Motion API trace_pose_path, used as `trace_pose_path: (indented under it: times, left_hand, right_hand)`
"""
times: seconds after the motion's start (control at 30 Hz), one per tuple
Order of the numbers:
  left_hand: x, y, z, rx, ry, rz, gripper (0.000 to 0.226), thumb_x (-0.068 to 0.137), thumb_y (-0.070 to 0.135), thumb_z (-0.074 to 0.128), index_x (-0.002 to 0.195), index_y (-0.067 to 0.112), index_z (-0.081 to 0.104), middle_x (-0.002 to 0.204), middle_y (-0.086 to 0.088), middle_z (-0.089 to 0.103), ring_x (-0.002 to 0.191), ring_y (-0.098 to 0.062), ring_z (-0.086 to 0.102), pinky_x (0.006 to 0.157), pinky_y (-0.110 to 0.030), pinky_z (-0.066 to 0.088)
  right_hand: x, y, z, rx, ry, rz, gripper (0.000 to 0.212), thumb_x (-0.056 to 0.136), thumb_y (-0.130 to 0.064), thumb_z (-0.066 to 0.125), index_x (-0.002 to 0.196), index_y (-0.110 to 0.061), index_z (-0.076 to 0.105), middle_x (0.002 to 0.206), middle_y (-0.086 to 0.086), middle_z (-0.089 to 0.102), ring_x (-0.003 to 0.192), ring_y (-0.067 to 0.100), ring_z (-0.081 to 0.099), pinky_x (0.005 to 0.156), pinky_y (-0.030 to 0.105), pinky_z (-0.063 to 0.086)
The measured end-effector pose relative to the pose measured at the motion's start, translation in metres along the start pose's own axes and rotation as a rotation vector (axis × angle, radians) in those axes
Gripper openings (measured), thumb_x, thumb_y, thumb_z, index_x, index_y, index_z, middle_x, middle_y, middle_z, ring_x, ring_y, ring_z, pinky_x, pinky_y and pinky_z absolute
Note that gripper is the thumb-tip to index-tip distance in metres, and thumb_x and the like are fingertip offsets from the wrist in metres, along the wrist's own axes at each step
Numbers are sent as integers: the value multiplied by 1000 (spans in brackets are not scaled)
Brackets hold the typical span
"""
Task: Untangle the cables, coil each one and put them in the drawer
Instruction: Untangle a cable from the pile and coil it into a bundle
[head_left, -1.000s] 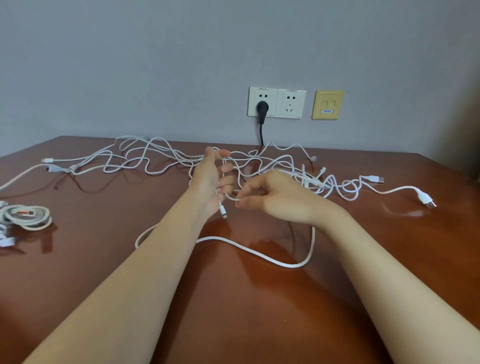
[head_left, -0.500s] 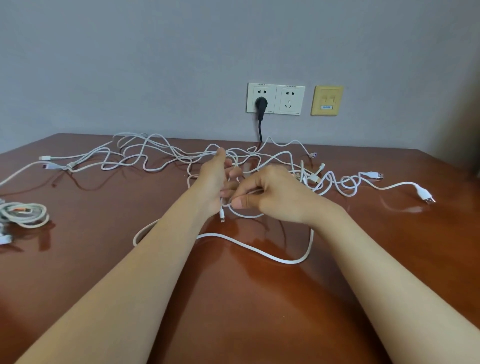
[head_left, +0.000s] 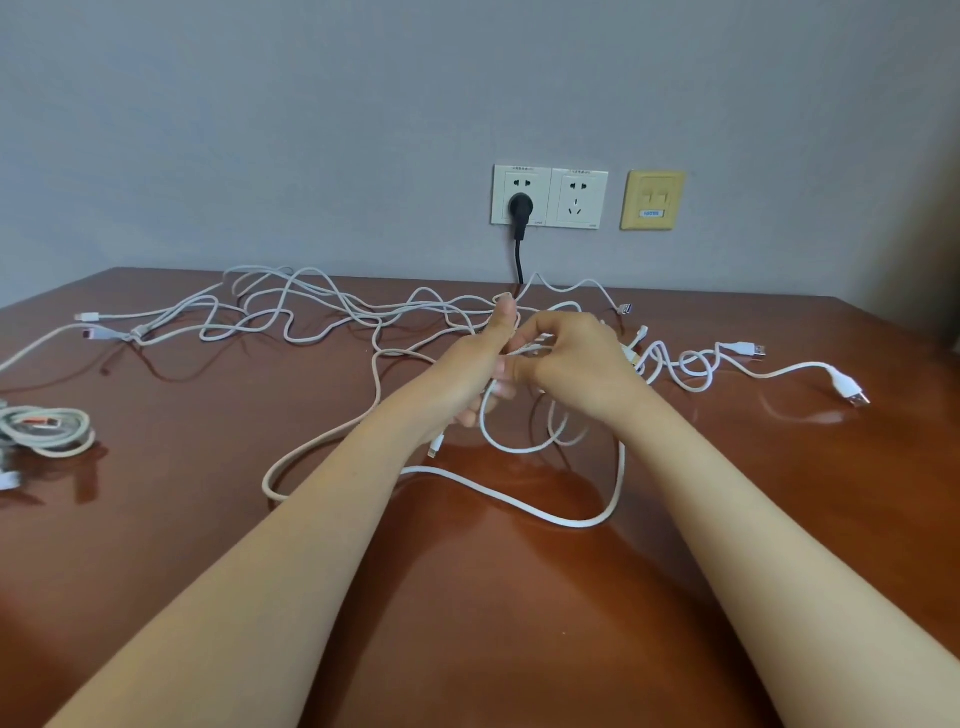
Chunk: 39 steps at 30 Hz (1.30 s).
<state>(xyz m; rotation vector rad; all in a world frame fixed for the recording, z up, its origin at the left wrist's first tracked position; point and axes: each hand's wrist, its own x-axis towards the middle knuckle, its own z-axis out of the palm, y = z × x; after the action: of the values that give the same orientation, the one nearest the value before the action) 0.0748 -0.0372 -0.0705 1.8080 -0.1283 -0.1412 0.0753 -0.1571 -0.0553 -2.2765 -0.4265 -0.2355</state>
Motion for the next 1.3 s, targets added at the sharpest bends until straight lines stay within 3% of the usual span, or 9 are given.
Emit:
trace_pose_path:
  times: [0.33,0.4,0.47,0.53,0.57,0.67,0.83,1.1,1.3]
  left_hand:
    - [-8,-5,-11,312,-68,60,33,85,49,57,105,23,56,63,1,42,30,-6,24,36,-14,18]
    - [-9,-5,-15,377,-13,47,51,81,38,69,125,20,50,113,8,38,36,-5,40,34,-15,29]
    - [-7,-6,-18,458,26,60,40,86,29,66,122,17,53,96,-12,65,66,-9,62,44,-18,45]
    - [-11,-3,-15,443,48,94,10,92,28,57,99,21,58,76,-3,61,61,-2,26,47,-16,44]
    - [-14,-1,-13,442,63,105,10,94,29,53,96,22,58,86,-5,59,63,-19,56,58,-24,49]
    - [-13,0,-8,460,98,94,31,99,35,38,105,14,60,105,-8,55,106,-45,50,89,-48,45]
    - [-2,-7,-9,134,66,77,42,101,38,28,79,15,55,54,-3,38,28,-6,29,36,-12,24]
    - [2,-3,-11,-322,237,100,41,102,34,30,73,15,51,37,11,32,29,-4,21,36,-9,19]
    - [5,-12,-15,352,540,259,35,102,28,31,74,19,51,62,6,43,65,-15,42,63,-28,27]
  right_hand:
    - [-1,6,-9,-316,83,11,11,77,-25,65,79,-28,54,76,-1,55,89,24,54,67,29,36]
    - [2,9,-11,-266,129,0,12,80,-29,64,78,-30,53,73,-5,53,83,21,50,68,29,35]
    - [4,13,-11,-227,126,3,18,85,-28,58,68,-31,52,66,-9,49,79,19,49,70,29,37]
    - [6,16,-10,-177,125,-4,25,88,-27,55,63,-33,51,64,-10,48,77,19,49,71,28,37]
    - [7,17,-9,-129,143,-16,25,88,-25,56,64,-32,52,63,-10,48,76,18,48,70,28,37]
    - [7,15,-3,47,214,-45,15,89,-20,58,75,-23,60,59,-9,48,64,12,48,65,25,36]
    - [4,11,10,213,262,5,14,90,-16,57,79,-20,65,59,-8,54,54,2,49,58,18,37]
    - [2,0,17,436,155,73,15,92,-4,43,90,-15,53,49,-4,55,33,1,42,47,19,33]
    - [-2,1,14,41,244,-21,19,89,-18,51,72,-24,55,44,-10,56,52,2,54,60,16,39]
